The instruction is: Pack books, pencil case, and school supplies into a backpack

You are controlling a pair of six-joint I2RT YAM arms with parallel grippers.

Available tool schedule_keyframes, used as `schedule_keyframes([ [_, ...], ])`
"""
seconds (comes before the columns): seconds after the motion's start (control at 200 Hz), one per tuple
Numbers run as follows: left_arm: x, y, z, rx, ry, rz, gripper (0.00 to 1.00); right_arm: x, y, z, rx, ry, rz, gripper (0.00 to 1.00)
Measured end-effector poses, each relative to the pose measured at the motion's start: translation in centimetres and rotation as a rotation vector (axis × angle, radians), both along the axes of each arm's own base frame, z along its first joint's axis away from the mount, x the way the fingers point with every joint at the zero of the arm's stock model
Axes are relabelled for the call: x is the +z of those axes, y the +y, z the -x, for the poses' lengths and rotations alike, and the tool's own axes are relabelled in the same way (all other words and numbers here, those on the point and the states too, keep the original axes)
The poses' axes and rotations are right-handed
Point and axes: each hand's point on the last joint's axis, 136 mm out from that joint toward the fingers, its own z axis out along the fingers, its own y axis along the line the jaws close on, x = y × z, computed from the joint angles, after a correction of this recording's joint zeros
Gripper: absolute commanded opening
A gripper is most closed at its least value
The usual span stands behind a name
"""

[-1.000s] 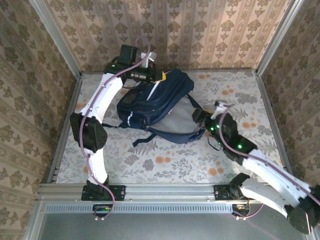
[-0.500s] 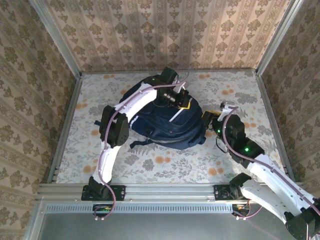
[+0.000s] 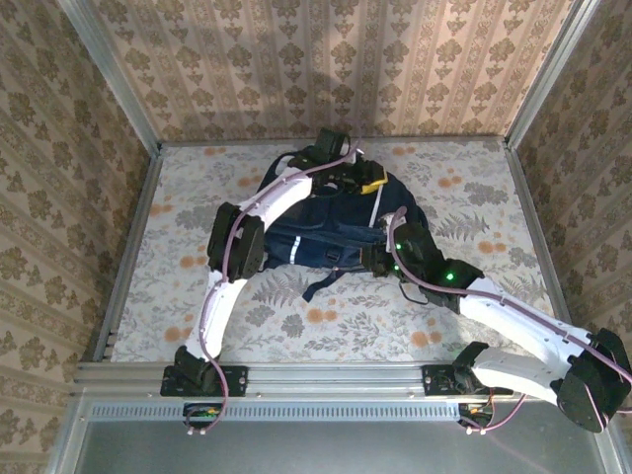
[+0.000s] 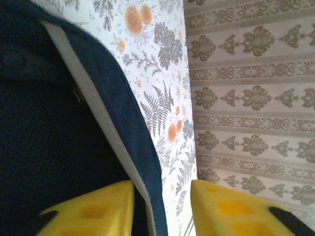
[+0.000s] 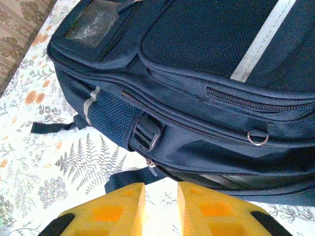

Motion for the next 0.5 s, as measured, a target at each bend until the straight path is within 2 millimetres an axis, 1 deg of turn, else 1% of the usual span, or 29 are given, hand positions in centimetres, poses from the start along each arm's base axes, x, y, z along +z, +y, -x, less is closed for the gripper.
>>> schedule_keyframes([
  [0.09, 0.0, 1.6, -0.1, 0.031, 0.021, 0.0, 0.56, -0.2, 0.2, 0.3, 0.015, -0.004, 0.022, 0.35],
  [0.155, 0.6, 3.4, 0.4, 0.051, 0.027, -0.009, 0.57, -0.8, 0.7, 0.9, 0.032, 0.002, 0.05, 0.35],
  [0.185, 1.1, 4.3, 0.7, 0.064, 0.025, -0.013, 0.57, -1.2, 1.1, 1.3, 0.044, 0.01, 0.068, 0.33],
  [0.23, 2.5, 6.0, 1.3, 0.088, 0.013, -0.017, 0.58, -2.1, 1.6, 1.8, 0.058, 0.024, 0.097, 0.3],
  [0.295, 5.0, 8.5, 1.9, 0.129, -0.027, -0.011, 0.58, -3.7, 2.5, 2.6, 0.081, 0.047, 0.145, 0.32],
  [0.365, 8.5, 11.5, 2.6, 0.186, -0.102, 0.0, 0.59, -5.5, 3.4, 3.4, 0.115, 0.068, 0.208, 0.39],
  [0.41, 10.5, 13.6, 3.1, 0.226, -0.155, 0.004, 0.59, -6.9, 3.9, 3.8, 0.129, 0.083, 0.253, 0.41],
  [0.45, 11.8, 15.3, 3.4, 0.26, -0.195, 0.006, 0.59, -7.9, 4.1, 4.1, 0.138, 0.093, 0.299, 0.45],
  [0.5, 12.9, 17.2, 3.9, 0.296, -0.235, 0.004, 0.59, -8.9, 4.1, 4.1, 0.132, 0.1, 0.344, 0.51],
])
